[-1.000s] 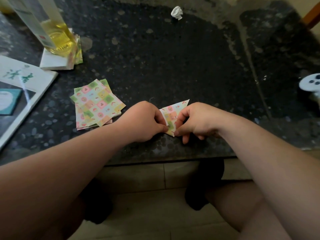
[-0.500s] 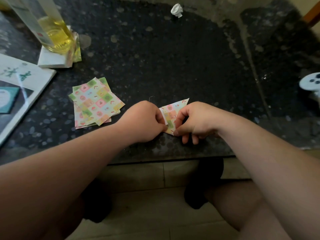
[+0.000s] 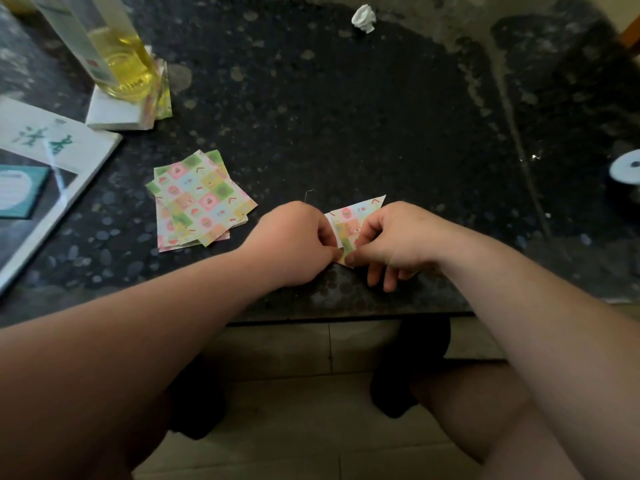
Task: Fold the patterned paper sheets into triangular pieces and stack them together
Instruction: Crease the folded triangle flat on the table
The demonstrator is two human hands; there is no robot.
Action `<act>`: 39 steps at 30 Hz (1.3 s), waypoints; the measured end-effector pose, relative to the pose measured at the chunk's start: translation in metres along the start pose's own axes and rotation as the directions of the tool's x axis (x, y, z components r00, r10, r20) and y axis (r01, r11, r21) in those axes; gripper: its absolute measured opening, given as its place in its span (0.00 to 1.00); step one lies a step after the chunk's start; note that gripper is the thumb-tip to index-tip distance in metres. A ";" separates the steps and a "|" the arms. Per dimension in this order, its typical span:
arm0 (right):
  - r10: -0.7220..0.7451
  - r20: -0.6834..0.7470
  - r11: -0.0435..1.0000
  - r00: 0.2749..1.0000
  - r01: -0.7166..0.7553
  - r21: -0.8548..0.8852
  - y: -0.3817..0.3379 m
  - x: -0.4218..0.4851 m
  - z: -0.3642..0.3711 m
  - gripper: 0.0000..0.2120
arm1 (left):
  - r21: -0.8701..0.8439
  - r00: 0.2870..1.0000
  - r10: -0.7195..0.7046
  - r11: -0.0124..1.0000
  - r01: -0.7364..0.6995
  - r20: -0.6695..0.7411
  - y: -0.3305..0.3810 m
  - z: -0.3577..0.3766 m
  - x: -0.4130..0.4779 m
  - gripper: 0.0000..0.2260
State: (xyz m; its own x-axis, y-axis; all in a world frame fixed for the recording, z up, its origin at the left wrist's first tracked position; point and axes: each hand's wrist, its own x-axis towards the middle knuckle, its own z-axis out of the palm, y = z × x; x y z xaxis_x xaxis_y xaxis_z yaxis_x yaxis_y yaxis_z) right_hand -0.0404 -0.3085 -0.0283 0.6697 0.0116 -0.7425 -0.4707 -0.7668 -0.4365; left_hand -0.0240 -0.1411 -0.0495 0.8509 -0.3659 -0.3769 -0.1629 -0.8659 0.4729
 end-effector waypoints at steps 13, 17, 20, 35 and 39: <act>0.010 -0.009 1.000 1.000 -0.010 0.004 0.000 0.001 0.001 0.07 | -0.024 0.999 -0.033 0.999 0.033 -0.001 0.002 0.000 0.001 0.08; 0.006 -0.003 1.000 1.000 -0.006 -0.002 0.001 0.001 0.000 0.07 | -0.020 0.999 -0.039 0.999 0.040 0.017 0.002 -0.002 0.002 0.09; 0.009 0.007 1.000 1.000 -0.009 -0.005 0.001 0.001 0.000 0.07 | 0.003 0.999 -0.024 1.000 0.024 0.044 0.001 -0.003 0.003 0.11; -0.008 0.001 1.000 1.000 0.008 0.007 0.004 0.004 0.001 0.07 | 0.040 0.997 -0.067 0.997 0.065 0.045 0.007 -0.003 0.002 0.05; -0.010 0.004 1.000 1.000 0.010 0.004 0.004 0.004 0.001 0.07 | 0.044 0.996 -0.078 0.996 0.076 0.050 0.007 -0.003 0.002 0.05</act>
State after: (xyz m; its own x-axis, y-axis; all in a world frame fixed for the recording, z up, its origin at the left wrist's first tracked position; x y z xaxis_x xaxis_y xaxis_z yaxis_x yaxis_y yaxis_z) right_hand -0.0407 -0.3111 -0.0335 0.6721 0.0216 -0.7401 -0.4663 -0.7640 -0.4458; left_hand -0.0226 -0.1468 -0.0448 0.8347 -0.3141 -0.4523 -0.1201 -0.9054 0.4072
